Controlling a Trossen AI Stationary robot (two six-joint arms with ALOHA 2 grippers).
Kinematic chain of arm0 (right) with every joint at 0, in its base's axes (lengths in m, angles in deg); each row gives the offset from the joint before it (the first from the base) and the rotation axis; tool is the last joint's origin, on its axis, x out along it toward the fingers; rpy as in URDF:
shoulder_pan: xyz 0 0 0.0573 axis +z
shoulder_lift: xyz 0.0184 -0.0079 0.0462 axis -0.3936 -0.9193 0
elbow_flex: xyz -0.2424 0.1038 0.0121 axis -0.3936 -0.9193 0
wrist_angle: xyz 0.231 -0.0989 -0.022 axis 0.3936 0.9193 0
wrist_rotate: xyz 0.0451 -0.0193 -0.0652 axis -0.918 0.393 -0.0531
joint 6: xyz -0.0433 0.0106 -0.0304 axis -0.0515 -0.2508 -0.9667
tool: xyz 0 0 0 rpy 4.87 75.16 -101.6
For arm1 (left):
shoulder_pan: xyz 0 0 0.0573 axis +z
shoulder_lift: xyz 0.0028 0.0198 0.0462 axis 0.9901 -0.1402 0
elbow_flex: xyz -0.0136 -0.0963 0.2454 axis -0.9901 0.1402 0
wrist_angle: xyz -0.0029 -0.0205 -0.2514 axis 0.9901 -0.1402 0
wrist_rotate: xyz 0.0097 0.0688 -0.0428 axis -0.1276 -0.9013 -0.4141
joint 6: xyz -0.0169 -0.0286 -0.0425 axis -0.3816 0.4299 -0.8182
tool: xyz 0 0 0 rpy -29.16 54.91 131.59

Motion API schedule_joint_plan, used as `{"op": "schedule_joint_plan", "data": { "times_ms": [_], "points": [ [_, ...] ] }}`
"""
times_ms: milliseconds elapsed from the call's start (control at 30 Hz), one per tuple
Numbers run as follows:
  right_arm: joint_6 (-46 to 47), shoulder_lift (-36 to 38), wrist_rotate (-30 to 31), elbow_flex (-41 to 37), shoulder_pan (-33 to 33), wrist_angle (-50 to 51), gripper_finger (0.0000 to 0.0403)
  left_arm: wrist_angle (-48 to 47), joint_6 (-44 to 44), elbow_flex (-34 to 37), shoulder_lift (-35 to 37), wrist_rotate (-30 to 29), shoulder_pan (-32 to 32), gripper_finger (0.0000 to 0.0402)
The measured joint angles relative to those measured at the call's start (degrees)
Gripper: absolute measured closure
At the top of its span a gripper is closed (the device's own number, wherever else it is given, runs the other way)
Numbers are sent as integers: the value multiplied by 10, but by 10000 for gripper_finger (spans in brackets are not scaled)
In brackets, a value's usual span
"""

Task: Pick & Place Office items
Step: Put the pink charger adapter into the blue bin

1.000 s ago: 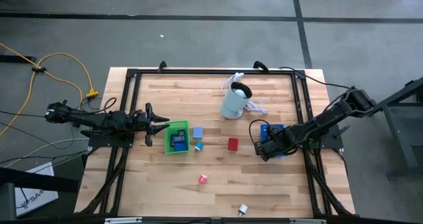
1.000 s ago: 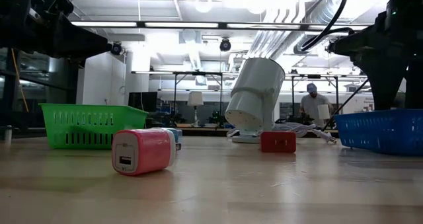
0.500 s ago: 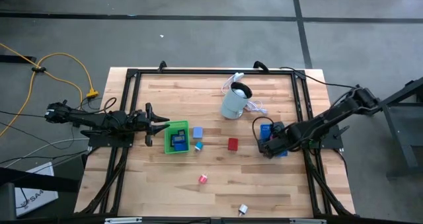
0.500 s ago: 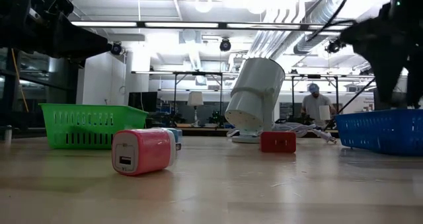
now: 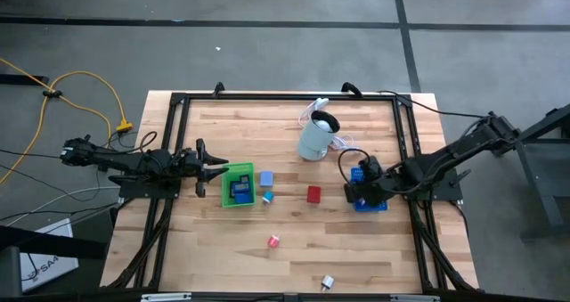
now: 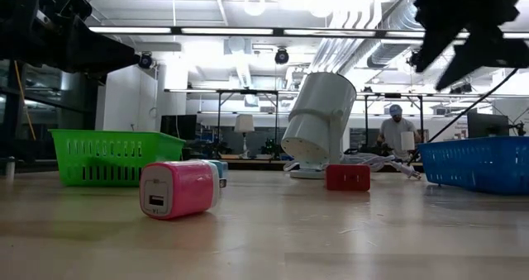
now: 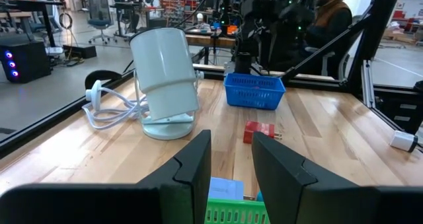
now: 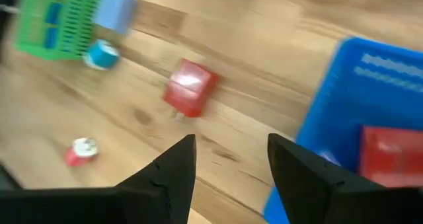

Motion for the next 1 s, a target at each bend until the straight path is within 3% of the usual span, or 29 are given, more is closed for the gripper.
{"op": "schedule_joint_plan", "data": {
  "times_ms": [233, 533, 800, 1000],
  "points": [
    [-126, -7, 22, 0, -28, -118, 231, 0, 0, 0, 0, 0, 0, 298],
    [-391, -46, 10, 2, -64, -350, 231, 0, 0, 0, 0, 0, 0, 298],
    [-620, -125, -74, -1, -102, -525, 231, 0, 0, 0, -1, 0, 0, 298],
    [-704, -192, -182, 0, -134, -650, 231, 0, 0, 0, -1, 0, 0, 298]
  ]
}}
